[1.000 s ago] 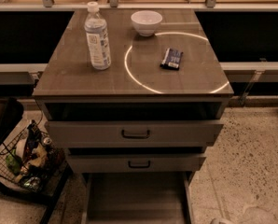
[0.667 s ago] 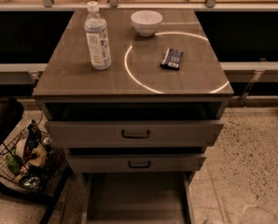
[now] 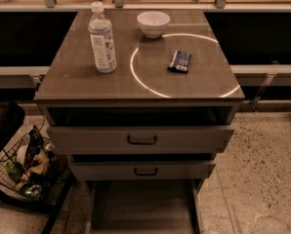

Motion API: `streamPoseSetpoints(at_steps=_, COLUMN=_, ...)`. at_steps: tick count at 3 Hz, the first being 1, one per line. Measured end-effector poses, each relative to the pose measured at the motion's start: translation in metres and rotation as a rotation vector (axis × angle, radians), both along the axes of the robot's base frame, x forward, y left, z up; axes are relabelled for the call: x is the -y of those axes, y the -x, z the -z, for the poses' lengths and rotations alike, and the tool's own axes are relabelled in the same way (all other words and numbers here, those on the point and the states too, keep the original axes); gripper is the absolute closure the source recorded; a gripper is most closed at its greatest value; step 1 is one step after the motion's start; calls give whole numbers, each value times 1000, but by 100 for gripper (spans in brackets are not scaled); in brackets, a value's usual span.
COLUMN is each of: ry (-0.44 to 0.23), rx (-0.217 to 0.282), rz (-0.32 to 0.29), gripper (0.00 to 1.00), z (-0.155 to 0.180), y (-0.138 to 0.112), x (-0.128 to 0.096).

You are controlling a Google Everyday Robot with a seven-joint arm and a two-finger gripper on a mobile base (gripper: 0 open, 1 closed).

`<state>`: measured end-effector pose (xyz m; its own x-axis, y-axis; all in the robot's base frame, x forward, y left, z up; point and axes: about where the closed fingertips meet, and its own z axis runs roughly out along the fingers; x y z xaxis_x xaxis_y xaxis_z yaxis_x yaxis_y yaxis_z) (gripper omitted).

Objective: Close bottom drawer

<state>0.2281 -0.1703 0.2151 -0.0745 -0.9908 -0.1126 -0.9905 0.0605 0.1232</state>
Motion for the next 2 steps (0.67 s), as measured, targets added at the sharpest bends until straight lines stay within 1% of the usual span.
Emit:
streamPoseSetpoints(at_steps=1, ry=-21, rx=3, rz=9, gripper=100, z=10, y=-6, x=-11)
streamPoseSetpoints(at_steps=2, ry=-37, rx=19, rz=0, gripper=100, z=36, y=-27, x=-31)
